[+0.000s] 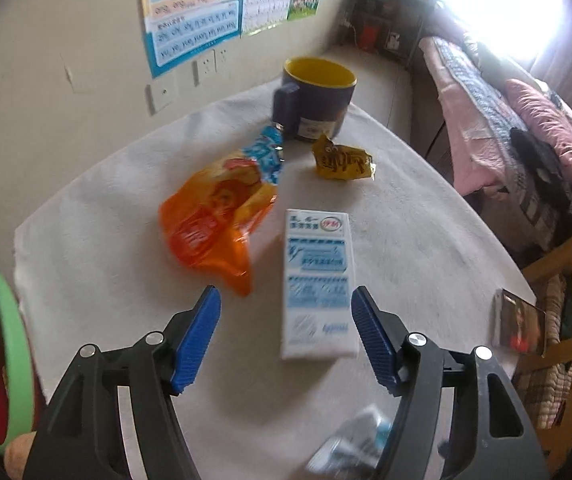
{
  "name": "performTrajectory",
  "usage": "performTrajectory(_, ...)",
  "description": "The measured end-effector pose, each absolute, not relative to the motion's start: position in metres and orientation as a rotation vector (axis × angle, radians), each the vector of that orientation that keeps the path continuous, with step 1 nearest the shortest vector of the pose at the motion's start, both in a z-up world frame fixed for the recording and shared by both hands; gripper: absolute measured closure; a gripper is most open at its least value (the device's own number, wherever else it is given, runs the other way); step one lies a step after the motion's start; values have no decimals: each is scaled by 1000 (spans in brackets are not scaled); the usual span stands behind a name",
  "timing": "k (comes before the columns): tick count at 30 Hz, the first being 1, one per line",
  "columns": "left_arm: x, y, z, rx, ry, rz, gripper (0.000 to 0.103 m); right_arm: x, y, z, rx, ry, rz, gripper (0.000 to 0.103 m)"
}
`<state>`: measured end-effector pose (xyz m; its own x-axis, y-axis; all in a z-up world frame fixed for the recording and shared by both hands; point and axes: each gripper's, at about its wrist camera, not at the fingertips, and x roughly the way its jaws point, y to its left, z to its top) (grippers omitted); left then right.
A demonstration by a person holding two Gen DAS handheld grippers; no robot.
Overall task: Collect trash
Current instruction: 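Grasp the white-and-blue wrapper on the table with the right gripper, then grasp the white milk carton with the left gripper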
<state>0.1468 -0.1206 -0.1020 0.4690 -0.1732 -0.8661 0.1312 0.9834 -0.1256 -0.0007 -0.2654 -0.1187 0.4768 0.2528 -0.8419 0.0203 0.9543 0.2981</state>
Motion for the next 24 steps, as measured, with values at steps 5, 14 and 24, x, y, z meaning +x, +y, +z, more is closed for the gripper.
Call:
performTrajectory(5,164,-143,-126,-8,1152,-176,38,-4,-269,-117,294,1053,149,48)
performTrajectory(14,169,-149,-152,16,1247,-167,51,-5,-272,-123,310,1064,152,48)
performTrajectory(24,138,-126,-151,16,1246,-180,52,-2,-271,-123,304,1069,156,48)
